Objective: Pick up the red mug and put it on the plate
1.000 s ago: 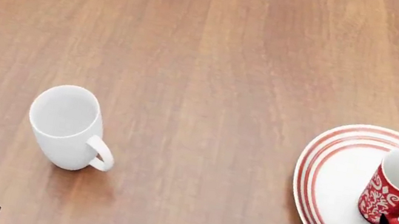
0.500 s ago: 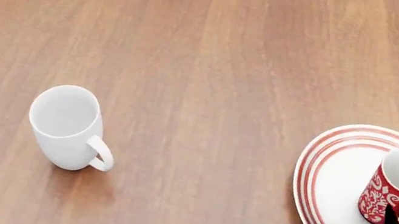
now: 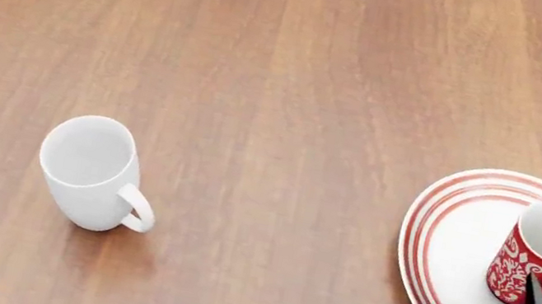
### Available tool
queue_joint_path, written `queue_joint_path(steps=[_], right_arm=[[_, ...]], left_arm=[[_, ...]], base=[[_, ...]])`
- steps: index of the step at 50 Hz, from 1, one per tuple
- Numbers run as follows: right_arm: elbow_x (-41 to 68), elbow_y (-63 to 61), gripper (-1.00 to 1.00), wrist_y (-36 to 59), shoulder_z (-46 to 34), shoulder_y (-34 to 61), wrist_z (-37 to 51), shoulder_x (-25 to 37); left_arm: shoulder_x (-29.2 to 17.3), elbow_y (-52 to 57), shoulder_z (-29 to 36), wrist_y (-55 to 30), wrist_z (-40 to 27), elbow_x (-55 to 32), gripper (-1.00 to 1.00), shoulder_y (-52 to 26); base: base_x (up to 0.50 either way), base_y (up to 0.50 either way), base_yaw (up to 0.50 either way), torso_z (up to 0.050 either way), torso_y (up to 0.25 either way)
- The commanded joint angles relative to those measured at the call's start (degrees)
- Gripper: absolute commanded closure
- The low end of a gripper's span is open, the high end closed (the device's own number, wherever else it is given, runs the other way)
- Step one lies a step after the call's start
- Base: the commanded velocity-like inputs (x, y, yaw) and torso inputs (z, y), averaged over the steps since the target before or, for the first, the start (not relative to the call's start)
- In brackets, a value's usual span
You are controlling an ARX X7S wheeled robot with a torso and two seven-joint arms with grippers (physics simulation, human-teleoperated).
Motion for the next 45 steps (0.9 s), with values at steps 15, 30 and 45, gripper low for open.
queue_joint_path(steps=[15, 30, 45], right_arm=[[4.8, -18.4, -1.00, 1.8, 3.8, -9.6, -0.6, -1.1], [6.9, -23.2, -1.00, 1.5, 5.2, -12.4, -0.9, -1.6], [9.6, -29.9, -1.00, 0.1, 7.7, -16.7, -1.9, -2.6]], left_arm=[[-0.5, 0.8, 0.0, -0.4, -0.4, -0.4, -1.00, -0.1], [-1.0, 1.4, -0.2, -0.2, -0.8, -0.6, -1.00, 0.3], [-1.3, 1.8, -0.1, -0.2, -1.1, -0.6, -1.00, 0.6]], base=[[0.00, 0.00, 0.00, 0.000, 0.000], [0.00, 0.00, 0.00, 0.000, 0.000], [0.00, 0.00, 0.00, 0.000, 0.000]])
